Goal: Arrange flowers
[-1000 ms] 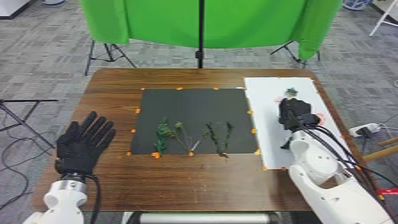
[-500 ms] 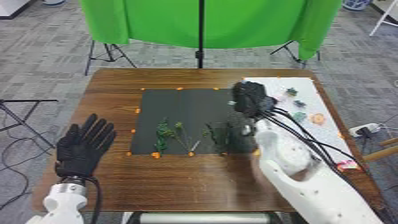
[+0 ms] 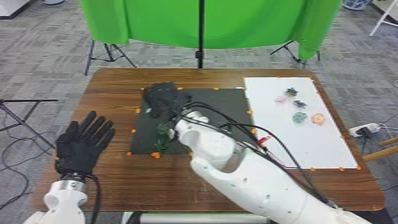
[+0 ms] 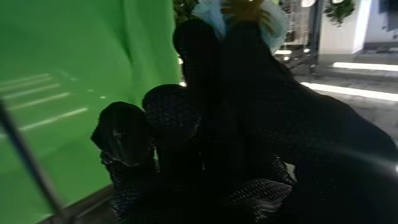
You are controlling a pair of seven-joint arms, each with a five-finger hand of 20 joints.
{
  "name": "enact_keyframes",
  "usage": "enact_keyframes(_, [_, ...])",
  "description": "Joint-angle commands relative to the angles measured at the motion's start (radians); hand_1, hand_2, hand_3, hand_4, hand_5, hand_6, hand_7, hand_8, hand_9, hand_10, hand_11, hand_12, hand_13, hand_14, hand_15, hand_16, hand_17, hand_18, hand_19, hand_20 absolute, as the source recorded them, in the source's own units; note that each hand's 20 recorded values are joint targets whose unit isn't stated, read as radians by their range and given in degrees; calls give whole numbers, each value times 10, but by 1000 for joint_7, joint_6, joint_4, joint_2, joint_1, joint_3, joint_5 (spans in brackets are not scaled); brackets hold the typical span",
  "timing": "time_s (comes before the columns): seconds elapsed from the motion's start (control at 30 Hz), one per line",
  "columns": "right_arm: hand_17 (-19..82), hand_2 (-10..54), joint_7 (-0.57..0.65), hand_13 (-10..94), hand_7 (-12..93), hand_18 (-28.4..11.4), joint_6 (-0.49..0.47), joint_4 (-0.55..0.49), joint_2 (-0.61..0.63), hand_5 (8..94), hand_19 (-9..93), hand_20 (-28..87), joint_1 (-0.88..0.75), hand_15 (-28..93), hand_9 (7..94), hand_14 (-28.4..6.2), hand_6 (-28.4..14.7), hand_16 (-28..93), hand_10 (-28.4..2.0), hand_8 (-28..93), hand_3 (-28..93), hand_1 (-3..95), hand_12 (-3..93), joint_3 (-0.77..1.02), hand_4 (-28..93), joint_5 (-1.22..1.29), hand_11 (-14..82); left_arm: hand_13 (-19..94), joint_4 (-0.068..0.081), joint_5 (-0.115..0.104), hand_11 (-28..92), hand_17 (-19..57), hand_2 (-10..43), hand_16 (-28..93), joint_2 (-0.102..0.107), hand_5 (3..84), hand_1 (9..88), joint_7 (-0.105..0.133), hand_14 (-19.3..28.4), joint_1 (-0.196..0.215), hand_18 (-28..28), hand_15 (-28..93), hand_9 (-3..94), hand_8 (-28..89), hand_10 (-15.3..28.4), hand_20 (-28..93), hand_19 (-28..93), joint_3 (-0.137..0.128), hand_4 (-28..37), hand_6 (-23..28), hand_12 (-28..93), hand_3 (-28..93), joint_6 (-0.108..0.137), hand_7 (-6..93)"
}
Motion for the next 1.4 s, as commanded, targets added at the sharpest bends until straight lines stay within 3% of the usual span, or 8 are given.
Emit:
enact_keyframes(0.03, [380,-95,50,641,460,-239,-74,66,-77,705,932,631,-78,753,784,-120,-17,418,-112,-12,750,604,428,-15,-283,-64,237,260,8,6,184,-84,130,-76,28,415,272,-27,176,-22,163,346,347,-81,169,136,404,20,-283,115,89,782,17,67])
enact_keyframes(0.27, [374,-95,23,628,441,-241,-92,116,-108,692,932,621,-104,751,770,-123,-22,410,-114,-30,743,593,405,9,-283,-122,217,259,11,-1,183,-84,132,-76,27,415,270,-5,175,-31,163,346,344,-81,170,137,404,29,-283,115,89,779,8,66])
enact_keyframes(0.47, [369,-95,16,622,429,-243,-110,118,-109,681,932,613,-113,752,763,-124,-23,401,-116,-42,736,590,404,19,-283,-155,210,258,12,2,183,-84,143,-76,24,415,256,-7,176,-28,163,347,343,-81,170,137,404,27,-283,115,90,773,3,67])
enact_keyframes(0.57, [370,-95,30,622,393,-243,-105,115,-109,678,932,612,-117,755,759,-125,-17,397,-117,-61,728,593,409,16,-283,-155,214,258,12,33,183,-84,143,-76,21,415,255,-10,176,-26,163,346,343,-81,170,137,404,29,-283,115,90,773,5,66])
enact_keyframes(0.73, [368,-95,18,617,282,-245,-104,102,-102,673,932,612,-124,765,738,-129,-8,387,-122,-174,723,585,406,18,-283,-156,230,258,14,34,182,-84,142,-76,17,415,254,-16,176,-27,163,347,343,-81,170,138,405,31,-283,114,89,776,4,66])
enact_keyframes(0.87, [362,-95,29,608,245,-247,-82,86,-91,669,932,599,-122,775,730,-135,-11,362,-125,-164,728,572,408,7,-283,-143,244,257,12,32,183,-84,140,-76,14,414,255,-12,176,-24,162,346,342,-81,169,137,404,26,-283,114,90,776,2,66])
enact_keyframes(1.13, [361,-95,74,609,234,-251,-100,16,-57,671,932,598,-127,797,714,-142,-14,317,-133,-159,739,552,385,-12,-283,-105,301,258,8,27,183,-83,141,-76,3,414,254,-15,176,-10,166,347,343,-81,170,146,416,14,-283,114,90,766,4,66])
enact_keyframes(1.4, [353,-95,122,591,196,-258,-129,-192,57,652,932,605,-209,796,667,-151,-30,315,-158,-144,800,482,295,129,-283,-11,386,258,-5,34,182,-83,141,-77,-41,414,252,-23,176,33,167,348,342,-81,170,145,412,-16,-283,114,90,769,-7,65])
